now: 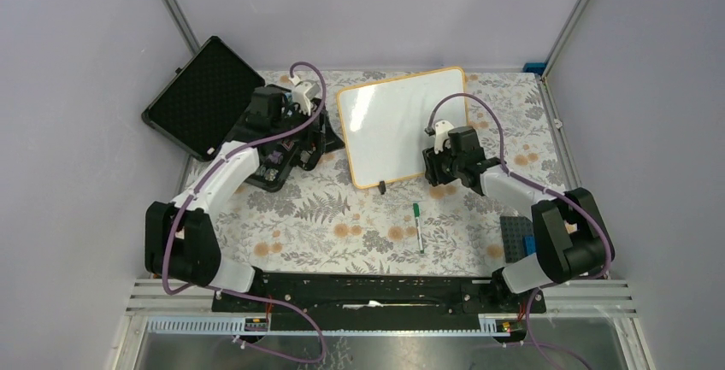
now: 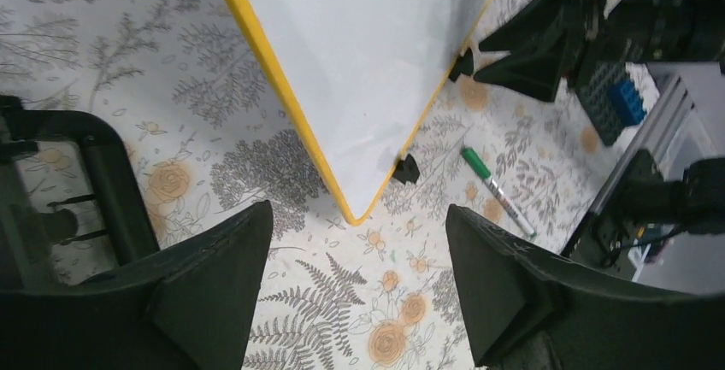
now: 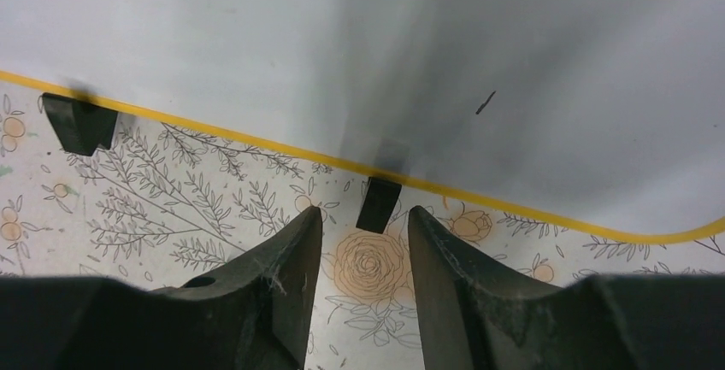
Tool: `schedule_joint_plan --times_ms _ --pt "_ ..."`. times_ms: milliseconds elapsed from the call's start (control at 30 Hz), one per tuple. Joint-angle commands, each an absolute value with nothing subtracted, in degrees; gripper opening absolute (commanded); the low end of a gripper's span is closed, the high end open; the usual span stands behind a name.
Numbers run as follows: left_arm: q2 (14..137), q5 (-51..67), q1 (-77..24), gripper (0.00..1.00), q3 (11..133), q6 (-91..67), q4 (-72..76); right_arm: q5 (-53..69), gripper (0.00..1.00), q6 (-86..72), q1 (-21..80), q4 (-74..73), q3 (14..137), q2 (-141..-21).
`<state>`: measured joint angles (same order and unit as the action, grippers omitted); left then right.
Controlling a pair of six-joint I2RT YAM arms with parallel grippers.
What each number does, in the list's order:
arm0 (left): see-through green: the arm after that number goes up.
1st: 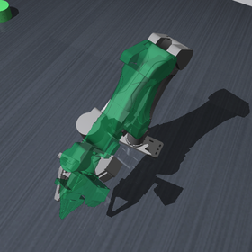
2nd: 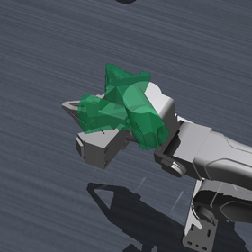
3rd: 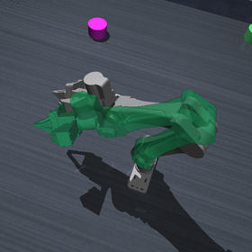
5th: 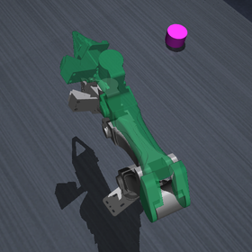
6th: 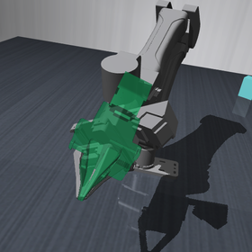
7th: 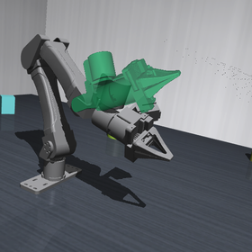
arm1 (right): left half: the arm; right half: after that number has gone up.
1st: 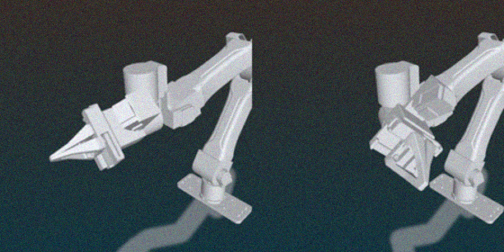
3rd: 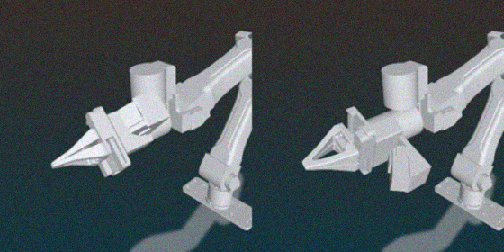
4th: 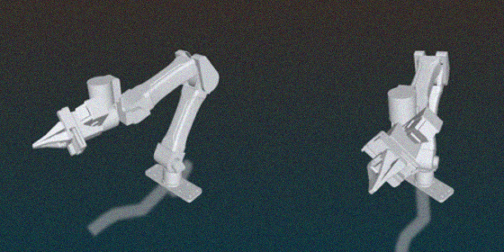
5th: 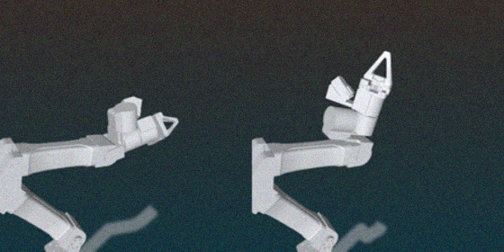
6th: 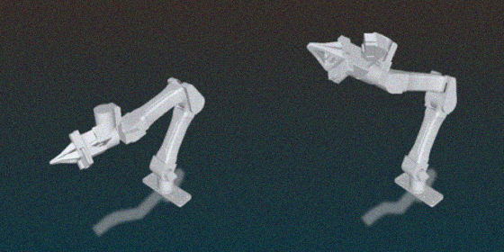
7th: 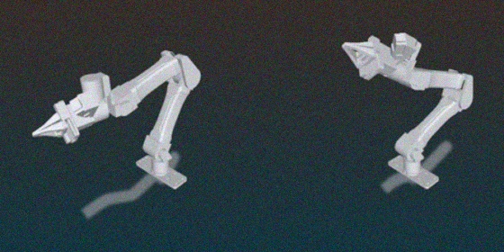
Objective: Write a sentence on the whiteboard
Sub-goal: Adjust the whiteboard on the whiteboard stand.
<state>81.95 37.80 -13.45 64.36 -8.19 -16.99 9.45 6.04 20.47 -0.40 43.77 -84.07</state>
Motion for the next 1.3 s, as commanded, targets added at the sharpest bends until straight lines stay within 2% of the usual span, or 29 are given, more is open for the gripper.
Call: schedule_joint_plan --times_ms 0,433,533,567,733,933,1033,1100,1267 --pt "82.0 44.6 -13.6 0.79 61.5 -1.6 -9.2 8.1 0.48 7.5 20.8 4.6 44.3 -86.6" --pt "89.9 48.2 -13.6 0.75 61.0 -7.9 3.5 9.6 0.41 7.9 20.8 2.8 47.0 -90.3" --pt "91.6 47.8 -13.6 0.74 61.4 -9.2 5.9 9.8 0.37 8.1 20.7 2.6 47.4 -90.8" --pt "92.9 48.6 -13.6 0.71 61.6 -10.0 7.3 9.8 0.32 8.2 20.8 2.2 47.7 -91.0" --pt "95.5 51.3 -13.6 0.58 62.0 -12.8 11.8 9.7 0.24 8.2 20.8 1.5 48.2 -91.7" --pt "97.9 52.2 -13.3 0.25 63.2 -14.0 12.5 8.9 0.13 8.8 20.7 1.1 47.8 -91.6" --pt "98.0 52.4 -12.8 0.11 63.8 -12.4 9.6 8.4 0.00 9.1 20.8 1.0 47.5 -91.7" --pt "97.7 52.5 -12.4 0.02 64.1 -10.8 7.3 8.1 0.00 9.1 20.7 0.9 47.4 -91.7" --pt "95.9 52.4 -11.4 0.00 63.8 -6.6 2.1 7.7 0.00 9.2 20.7 0.9 47.4 -91.9"
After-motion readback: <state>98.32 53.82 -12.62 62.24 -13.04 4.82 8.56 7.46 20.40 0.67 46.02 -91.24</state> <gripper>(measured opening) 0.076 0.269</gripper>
